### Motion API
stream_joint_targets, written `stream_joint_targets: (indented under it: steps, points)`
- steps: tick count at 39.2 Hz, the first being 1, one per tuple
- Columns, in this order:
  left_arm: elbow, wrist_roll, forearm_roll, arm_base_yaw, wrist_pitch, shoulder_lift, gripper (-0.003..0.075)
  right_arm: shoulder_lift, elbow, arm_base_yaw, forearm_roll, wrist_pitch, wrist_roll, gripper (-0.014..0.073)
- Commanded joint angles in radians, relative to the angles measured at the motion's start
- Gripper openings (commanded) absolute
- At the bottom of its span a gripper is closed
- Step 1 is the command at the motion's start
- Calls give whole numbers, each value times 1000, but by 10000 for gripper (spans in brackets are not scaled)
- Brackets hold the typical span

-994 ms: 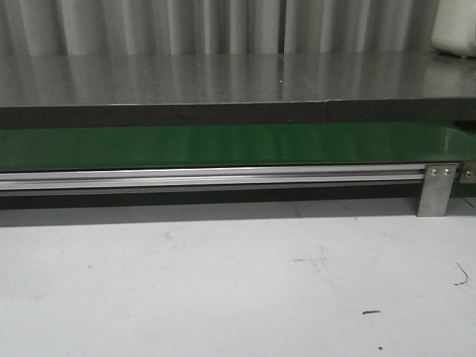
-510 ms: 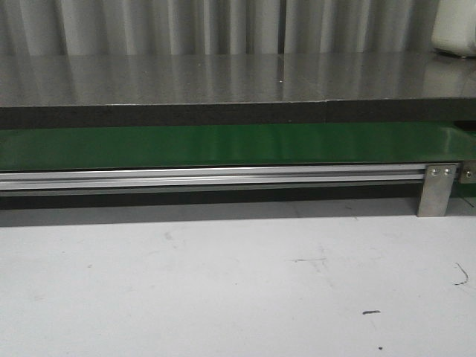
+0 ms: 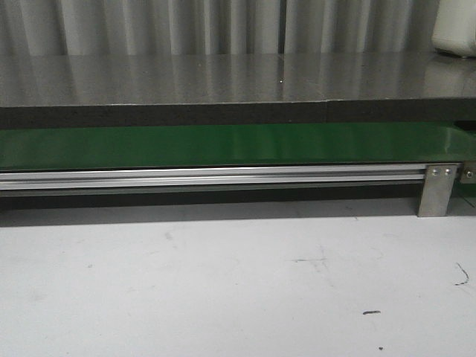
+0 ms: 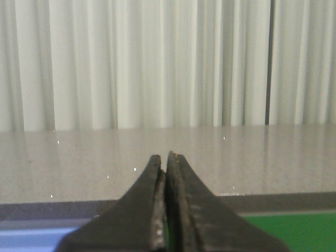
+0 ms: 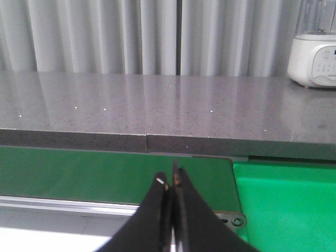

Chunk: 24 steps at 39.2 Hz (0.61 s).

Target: Move button from left to right

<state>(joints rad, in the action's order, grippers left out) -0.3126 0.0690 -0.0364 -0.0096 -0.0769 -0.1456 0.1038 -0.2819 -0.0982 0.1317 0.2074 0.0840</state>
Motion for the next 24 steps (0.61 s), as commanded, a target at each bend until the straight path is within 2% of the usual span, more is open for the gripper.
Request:
stream_joint_targets:
  steps: [1,4,7,15,17,19,21,24]
  points:
    - [-121,-8,-9,2,-49,-141,-21,137,-106,-1,2,-16,6,-67]
    - [-171,-8,-7,2,-115,-240,-21,239,-155,-1,3,-11,5,-67]
    - [-183,-8,-7,2,-117,-299,-21,324,-187,-1,20,-12,5,-67]
    - [-183,-8,-7,2,-96,-318,1,360,-195,-1,29,-21,5,-64]
    - [-183,-8,-5,2,-96,-318,48,360,-195,-1,29,-23,5,-46]
    - [-183,-8,-5,2,-96,-318,134,360,-195,-1,29,-27,5,3]
    - [-183,-8,-5,2,-96,-318,237,360,-195,-1,29,-31,5,90]
    - [-183,-6,-5,2,-96,-318,435,360,-195,-1,29,-39,5,237]
